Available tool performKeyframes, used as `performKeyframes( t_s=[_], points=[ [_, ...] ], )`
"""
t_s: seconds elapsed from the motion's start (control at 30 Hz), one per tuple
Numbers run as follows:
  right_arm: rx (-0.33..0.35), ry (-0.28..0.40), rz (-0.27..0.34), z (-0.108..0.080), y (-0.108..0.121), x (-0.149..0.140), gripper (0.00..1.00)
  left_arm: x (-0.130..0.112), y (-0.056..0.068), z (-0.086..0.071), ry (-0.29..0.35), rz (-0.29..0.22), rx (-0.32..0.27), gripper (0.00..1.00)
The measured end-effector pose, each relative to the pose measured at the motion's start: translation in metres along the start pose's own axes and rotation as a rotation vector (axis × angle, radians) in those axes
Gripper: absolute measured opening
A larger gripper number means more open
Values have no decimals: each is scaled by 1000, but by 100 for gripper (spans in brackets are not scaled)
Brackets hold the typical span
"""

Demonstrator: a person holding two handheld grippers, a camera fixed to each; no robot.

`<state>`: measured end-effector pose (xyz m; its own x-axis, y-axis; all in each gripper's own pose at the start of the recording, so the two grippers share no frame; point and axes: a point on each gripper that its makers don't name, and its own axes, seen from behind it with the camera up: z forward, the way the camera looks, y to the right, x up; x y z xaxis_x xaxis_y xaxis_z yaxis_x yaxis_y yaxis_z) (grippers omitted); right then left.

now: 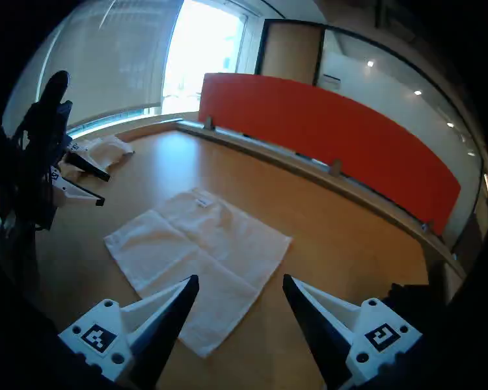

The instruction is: Fold towel

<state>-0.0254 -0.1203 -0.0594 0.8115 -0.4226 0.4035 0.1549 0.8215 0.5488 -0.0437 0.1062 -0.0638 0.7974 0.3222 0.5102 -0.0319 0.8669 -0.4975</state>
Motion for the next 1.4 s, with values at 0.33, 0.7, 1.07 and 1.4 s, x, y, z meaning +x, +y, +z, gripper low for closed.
performKeyframes(
  t_s=[0.33,0.7,1.07,1.4],
  points=[
    [27,-57,5,10,-12,-37,100,-29,13,17,-60,10,-31,96],
    [71,-120,4,12,-32,-77,100,-62,28,30,-138,23,-65,96],
    [98,-175,1,7,-40,-107,98,-80,40,35,-178,39,-88,96],
    [140,-214,18,6,-51,-123,84,-87,48,35,-196,50,-99,90]
  ],
)
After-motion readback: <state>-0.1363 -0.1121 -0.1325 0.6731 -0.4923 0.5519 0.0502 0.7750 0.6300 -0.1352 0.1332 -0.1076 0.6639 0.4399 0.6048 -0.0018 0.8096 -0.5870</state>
